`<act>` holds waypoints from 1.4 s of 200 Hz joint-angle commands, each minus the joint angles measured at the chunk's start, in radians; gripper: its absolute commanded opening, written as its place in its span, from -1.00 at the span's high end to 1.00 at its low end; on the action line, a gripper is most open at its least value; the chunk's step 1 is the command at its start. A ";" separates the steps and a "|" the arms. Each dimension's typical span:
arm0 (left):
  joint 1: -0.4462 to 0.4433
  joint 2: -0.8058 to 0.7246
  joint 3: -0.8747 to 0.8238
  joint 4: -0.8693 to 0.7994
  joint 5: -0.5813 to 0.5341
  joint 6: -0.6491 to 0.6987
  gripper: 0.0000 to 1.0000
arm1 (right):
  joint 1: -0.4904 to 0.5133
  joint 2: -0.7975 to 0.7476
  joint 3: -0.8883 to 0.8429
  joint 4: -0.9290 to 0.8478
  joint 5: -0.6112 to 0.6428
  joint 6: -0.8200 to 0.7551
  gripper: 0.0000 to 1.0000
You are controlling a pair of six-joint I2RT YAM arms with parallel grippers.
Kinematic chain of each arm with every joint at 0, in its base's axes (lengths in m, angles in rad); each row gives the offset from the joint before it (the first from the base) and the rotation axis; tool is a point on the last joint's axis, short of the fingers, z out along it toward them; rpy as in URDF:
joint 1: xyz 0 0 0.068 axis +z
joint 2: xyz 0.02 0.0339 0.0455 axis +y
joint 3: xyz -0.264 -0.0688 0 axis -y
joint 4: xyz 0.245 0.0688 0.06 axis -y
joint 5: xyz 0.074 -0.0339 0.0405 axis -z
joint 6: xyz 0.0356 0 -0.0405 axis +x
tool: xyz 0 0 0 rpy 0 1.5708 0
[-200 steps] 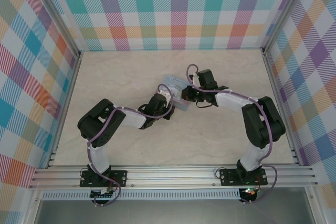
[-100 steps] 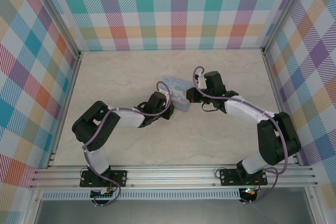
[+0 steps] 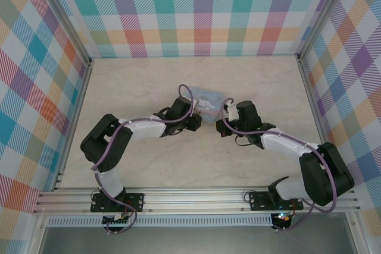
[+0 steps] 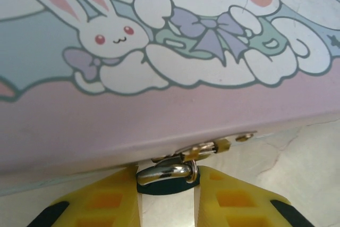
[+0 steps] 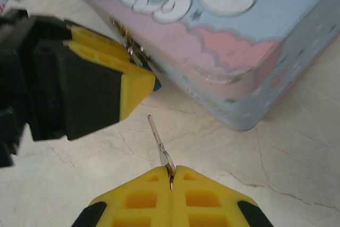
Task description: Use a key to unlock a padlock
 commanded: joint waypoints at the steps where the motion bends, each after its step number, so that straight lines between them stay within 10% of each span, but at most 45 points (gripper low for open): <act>1: -0.010 -0.032 0.067 -0.058 0.055 -0.054 0.48 | 0.034 0.004 -0.029 0.088 0.042 -0.063 0.93; 280: -0.008 -0.046 0.207 -0.213 0.247 -0.444 0.51 | 0.064 0.071 -0.126 0.332 0.092 -0.172 0.93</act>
